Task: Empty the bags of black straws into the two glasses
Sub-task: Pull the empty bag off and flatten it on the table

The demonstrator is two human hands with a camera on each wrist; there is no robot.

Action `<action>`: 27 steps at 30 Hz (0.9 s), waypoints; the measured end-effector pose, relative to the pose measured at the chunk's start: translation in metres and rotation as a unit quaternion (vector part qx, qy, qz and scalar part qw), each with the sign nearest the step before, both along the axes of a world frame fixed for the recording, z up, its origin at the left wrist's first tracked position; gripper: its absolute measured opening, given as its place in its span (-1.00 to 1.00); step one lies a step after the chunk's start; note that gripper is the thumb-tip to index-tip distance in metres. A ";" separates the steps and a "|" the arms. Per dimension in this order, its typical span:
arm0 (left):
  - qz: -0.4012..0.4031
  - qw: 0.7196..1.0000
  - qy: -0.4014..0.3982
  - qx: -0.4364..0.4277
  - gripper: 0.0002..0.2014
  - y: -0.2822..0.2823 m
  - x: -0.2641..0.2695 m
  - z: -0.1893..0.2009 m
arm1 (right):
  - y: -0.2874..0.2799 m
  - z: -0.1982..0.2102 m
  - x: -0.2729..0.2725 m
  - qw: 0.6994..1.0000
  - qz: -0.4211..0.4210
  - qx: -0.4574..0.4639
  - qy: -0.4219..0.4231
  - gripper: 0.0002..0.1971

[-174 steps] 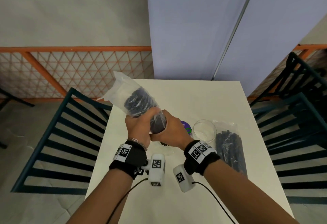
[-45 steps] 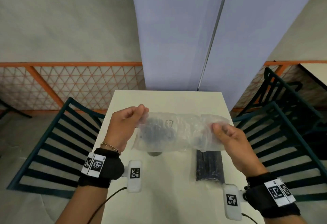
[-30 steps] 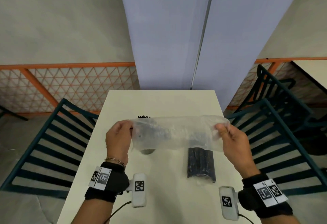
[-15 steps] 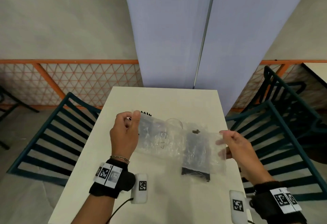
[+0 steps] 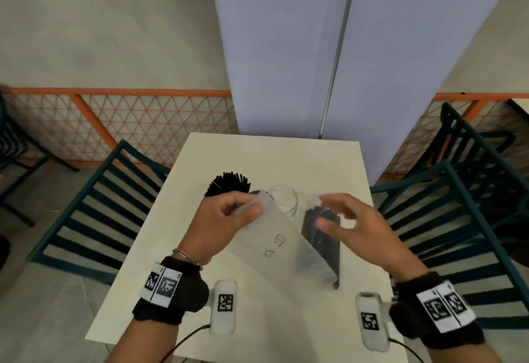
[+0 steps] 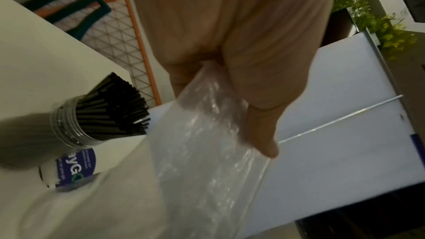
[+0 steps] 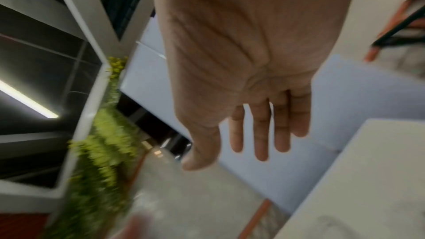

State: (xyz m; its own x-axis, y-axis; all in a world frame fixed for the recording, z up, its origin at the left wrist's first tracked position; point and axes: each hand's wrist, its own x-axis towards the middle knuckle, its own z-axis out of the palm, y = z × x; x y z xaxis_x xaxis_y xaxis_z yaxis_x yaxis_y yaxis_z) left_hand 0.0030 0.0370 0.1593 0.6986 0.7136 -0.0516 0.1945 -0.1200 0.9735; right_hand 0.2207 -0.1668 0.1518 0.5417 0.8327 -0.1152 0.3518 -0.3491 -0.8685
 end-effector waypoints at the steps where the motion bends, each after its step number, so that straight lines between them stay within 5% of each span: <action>1: -0.028 1.000 0.000 -0.007 -0.86 -0.003 0.001 0.002 | 0.013 0.012 -0.014 0.999 0.034 0.035 0.006 -0.43; 4: -0.072 0.997 -0.006 0.007 -0.76 -0.009 0.003 0.010 | 0.047 0.032 -0.046 0.992 0.085 0.097 0.002 -0.63; 7: -0.059 0.997 -0.038 -0.025 -0.71 -0.003 -0.003 0.016 | 0.063 0.037 -0.056 0.990 0.050 0.127 0.045 -0.86; 17: 0.029 0.996 -0.014 -0.088 -0.91 0.051 -0.049 0.011 | 0.085 0.031 -0.069 0.967 -0.099 0.182 0.150 -0.94; 22: 0.025 0.999 0.002 -0.041 -0.90 0.067 -0.058 0.010 | 0.098 0.031 -0.081 0.964 -0.125 0.170 0.161 -0.94; 25: -0.081 0.992 0.081 0.056 -0.63 0.070 -0.063 0.019 | 0.108 0.041 -0.093 0.975 -0.077 0.158 0.135 -0.95; 27: -0.137 0.974 0.125 0.132 -0.68 0.069 -0.057 0.024 | 0.117 0.050 -0.104 0.981 -0.032 0.157 0.112 -0.94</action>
